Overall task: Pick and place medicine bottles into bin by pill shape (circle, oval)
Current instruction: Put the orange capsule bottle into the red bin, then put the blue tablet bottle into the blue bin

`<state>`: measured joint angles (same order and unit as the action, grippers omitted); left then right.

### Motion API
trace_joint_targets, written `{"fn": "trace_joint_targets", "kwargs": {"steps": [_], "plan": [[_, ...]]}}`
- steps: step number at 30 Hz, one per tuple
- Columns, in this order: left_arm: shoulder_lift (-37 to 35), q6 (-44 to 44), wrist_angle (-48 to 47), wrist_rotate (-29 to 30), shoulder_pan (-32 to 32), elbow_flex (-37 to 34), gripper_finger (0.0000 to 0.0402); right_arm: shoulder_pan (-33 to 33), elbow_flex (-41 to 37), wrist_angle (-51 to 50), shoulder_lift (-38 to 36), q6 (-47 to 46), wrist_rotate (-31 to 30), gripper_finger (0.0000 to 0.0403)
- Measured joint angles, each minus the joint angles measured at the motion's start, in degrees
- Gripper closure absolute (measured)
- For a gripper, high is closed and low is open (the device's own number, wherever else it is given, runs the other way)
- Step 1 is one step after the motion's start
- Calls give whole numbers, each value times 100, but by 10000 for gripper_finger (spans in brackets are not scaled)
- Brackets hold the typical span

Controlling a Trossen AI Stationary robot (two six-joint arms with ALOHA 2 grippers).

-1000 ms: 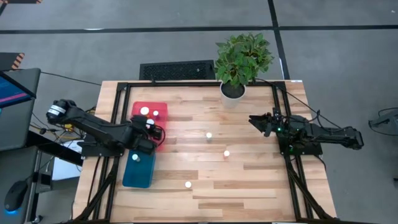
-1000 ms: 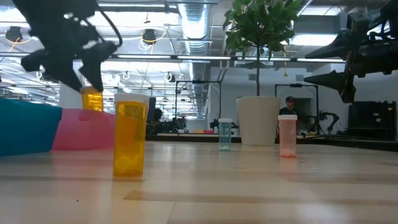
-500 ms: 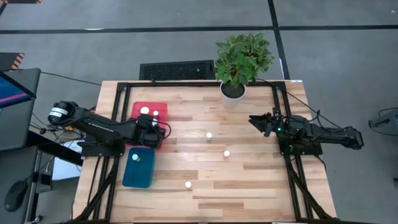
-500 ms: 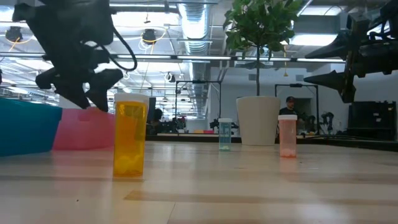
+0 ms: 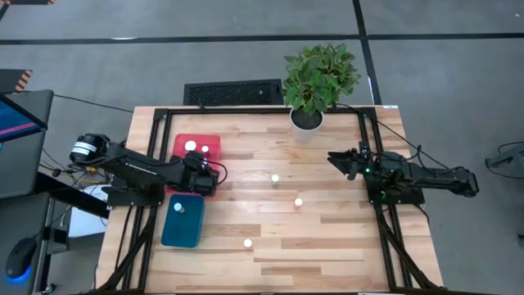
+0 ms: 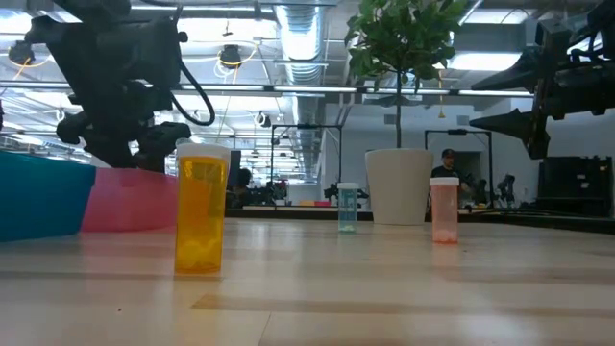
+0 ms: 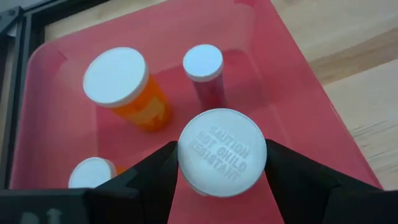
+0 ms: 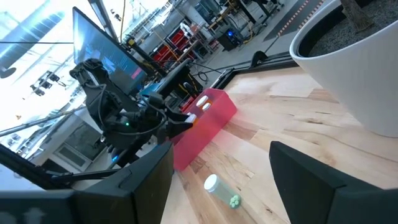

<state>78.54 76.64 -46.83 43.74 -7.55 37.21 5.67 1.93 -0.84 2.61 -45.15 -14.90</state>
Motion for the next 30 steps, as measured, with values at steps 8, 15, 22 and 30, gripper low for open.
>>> {"fn": "trace_joint_targets", "kwargs": {"steps": [8,15,22,30], "plan": [[35,-11,34,0,-7,0,156,0,1,0,0,2,0,127],[35,-268,26,-159,-31,167,117,0,2,0,0,17,0,127],[35,-800,-25,-216,-31,470,88,0,2,-1,0,17,0,127],[33,-827,-574,-203,-31,794,90,0,2,0,1,17,0,127]]}}
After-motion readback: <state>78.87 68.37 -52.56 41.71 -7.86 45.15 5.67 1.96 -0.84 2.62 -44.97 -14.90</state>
